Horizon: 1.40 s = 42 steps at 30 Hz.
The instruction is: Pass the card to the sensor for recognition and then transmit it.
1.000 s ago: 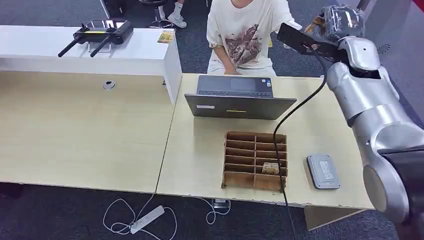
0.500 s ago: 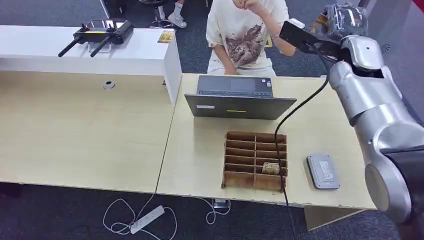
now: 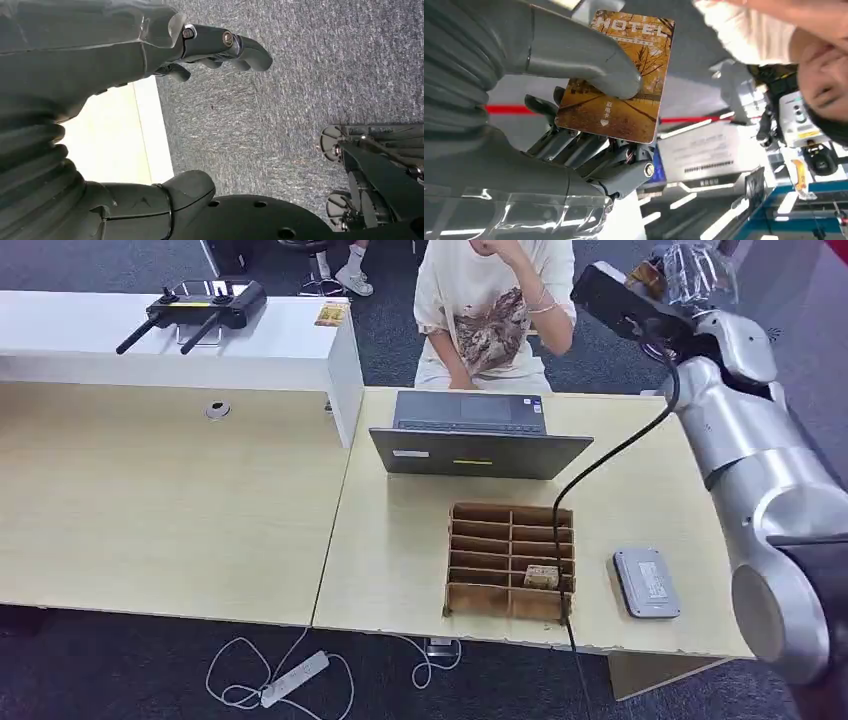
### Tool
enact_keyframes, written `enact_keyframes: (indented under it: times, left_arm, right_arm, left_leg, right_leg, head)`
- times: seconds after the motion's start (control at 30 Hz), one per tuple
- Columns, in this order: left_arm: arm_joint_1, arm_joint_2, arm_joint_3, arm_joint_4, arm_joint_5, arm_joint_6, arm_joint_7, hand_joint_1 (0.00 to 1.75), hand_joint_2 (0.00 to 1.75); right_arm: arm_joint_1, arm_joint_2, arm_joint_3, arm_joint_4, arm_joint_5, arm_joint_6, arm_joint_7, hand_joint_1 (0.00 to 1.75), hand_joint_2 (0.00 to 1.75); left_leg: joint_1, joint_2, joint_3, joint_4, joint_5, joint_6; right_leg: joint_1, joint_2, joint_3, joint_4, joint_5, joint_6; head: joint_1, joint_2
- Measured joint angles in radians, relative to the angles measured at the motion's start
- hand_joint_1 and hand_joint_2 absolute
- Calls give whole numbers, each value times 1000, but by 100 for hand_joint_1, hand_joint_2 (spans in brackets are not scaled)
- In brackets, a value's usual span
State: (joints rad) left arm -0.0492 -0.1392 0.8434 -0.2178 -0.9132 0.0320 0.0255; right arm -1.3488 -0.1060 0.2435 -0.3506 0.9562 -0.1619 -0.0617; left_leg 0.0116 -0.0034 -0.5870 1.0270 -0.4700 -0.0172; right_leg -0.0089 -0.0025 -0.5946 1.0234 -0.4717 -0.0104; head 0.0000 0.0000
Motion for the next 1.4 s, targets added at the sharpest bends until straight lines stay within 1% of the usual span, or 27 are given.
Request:
enact_keyframes:
  times: [0.13, 0.2, 0.37, 0.57, 0.67, 0.8, 0.9, 1.07, 1.2, 1.23, 1.4]
  left_arm:
    - [0, 0, 4, 0, 0, 2, 4, 0, 175]
    - [0, 0, 7, 0, 1, 3, 4, 0, 175]
    - [1, 0, 20, 0, 2, 6, 3, 0, 175]
    - [0, 0, 24, 0, -1, 6, 4, 0, 175]
    - [0, 0, 25, 0, -3, 7, 5, 0, 175]
    - [1, 0, 28, 0, -2, 8, 5, 0, 175]
    - [3, 0, 34, 0, -1, 8, 5, 0, 175]
    - [5, 0, 43, 0, 0, 8, 3, 0, 175]
    - [5, 0, 46, 0, -1, 7, 3, 0, 175]
    - [5, 0, 47, 0, -1, 5, 3, 0, 175]
    - [5, 1, 50, 0, 2, 3, 3, 0, 175]
  right_arm:
    - [9, -2, -75, 0, -128, 76, -55, 175, 175]
    - [13, -4, -112, 0, -173, 107, -76, 175, 175]
    - [26, -22, -214, 0, -315, 193, -135, 175, 175]
    - [39, -49, -311, 3, -432, 304, -178, 175, 175]
    - [47, -63, -343, 4, -481, 385, -185, 175, 175]
    - [67, -79, -373, 4, -541, 467, -221, 175, 175]
    - [93, -89, -383, 4, -561, 483, -253, 175, 175]
    - [119, -99, -387, 4, -589, 490, -265, 175, 175]
    - [141, -114, -391, 0, -622, 539, -284, 175, 175]
    - [147, -123, -391, -2, -626, 561, -290, 175, 175]
    - [171, -169, -392, -9, -648, 619, -302, 175, 175]
  left_leg:
    - [0, 0, 0, 0, 0, 0]
    - [0, 0, 0, 0, 0, 0]
    - [0, 0, 0, 0, 0, 0]
    - [0, 0, 0, 0, 0, 0]
    - [0, 0, 0, 0, 0, 0]
    - [0, 0, 0, 0, 0, 0]
    - [0, 0, 0, 0, 0, 0]
    - [0, 0, 0, 0, 0, 0]
    - [0, 0, 0, 0, 0, 0]
    - [0, -1, 0, 0, 0, 0]
    - [0, -1, -1, 0, 0, 0]
  right_leg:
    - [0, 0, 0, 0, 0, 0]
    - [0, 0, 0, 0, 0, 0]
    - [0, 0, 0, 0, 0, 0]
    - [0, 0, 0, 0, 0, 0]
    - [0, 0, 0, 0, 0, 0]
    - [0, 0, 0, 0, 0, 0]
    - [0, 0, 0, 0, 0, 0]
    - [0, 0, 0, 0, 0, 0]
    - [0, 0, 0, -1, 0, 0]
    - [0, -1, 0, -1, 0, 0]
    - [0, -1, 0, -1, 0, 0]
  head:
    - [0, 0]
    - [0, 0]
    - [0, 0]
    - [0, 0]
    - [0, 0]
    - [0, 0]
    - [0, 0]
    - [0, 0]
    - [0, 0]
    - [0, 0]
    - [0, 0]
